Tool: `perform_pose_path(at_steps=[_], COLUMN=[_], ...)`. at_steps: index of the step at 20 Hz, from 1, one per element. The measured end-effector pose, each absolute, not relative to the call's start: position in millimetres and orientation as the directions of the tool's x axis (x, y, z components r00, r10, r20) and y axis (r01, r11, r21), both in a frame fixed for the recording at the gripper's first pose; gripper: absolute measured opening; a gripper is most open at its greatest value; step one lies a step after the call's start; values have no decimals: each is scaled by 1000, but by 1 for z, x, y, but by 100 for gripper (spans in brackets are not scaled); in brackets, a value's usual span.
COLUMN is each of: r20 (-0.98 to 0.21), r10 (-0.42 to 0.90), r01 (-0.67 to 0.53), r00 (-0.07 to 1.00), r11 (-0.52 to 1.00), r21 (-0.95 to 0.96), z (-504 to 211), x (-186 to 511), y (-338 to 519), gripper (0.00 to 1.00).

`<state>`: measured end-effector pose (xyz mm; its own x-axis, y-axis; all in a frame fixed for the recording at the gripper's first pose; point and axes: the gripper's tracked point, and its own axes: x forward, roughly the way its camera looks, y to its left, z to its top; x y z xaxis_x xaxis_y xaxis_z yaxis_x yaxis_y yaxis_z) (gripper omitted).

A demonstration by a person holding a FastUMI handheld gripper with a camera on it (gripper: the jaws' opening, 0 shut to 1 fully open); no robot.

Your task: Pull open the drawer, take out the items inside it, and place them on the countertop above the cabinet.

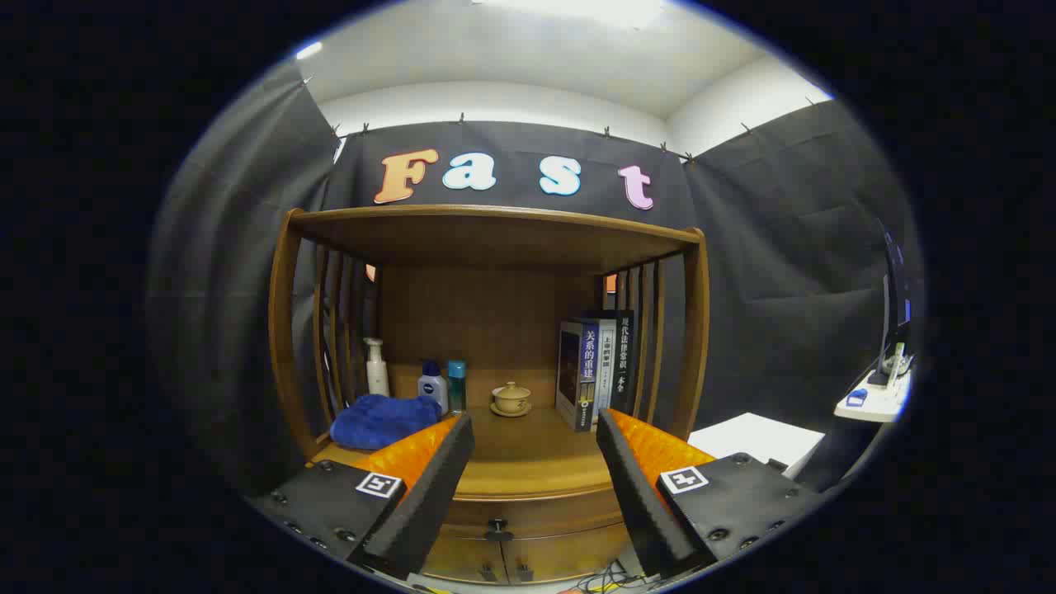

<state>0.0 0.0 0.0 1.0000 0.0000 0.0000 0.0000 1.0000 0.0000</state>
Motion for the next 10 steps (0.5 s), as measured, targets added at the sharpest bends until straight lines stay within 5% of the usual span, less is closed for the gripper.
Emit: perform_pose_path(at_steps=[10], r20=[4], r10=[15], r01=[-15], r00=[1000], r11=[1000], r21=[22], z=[-5], x=[3], y=[-2], gripper=[98])
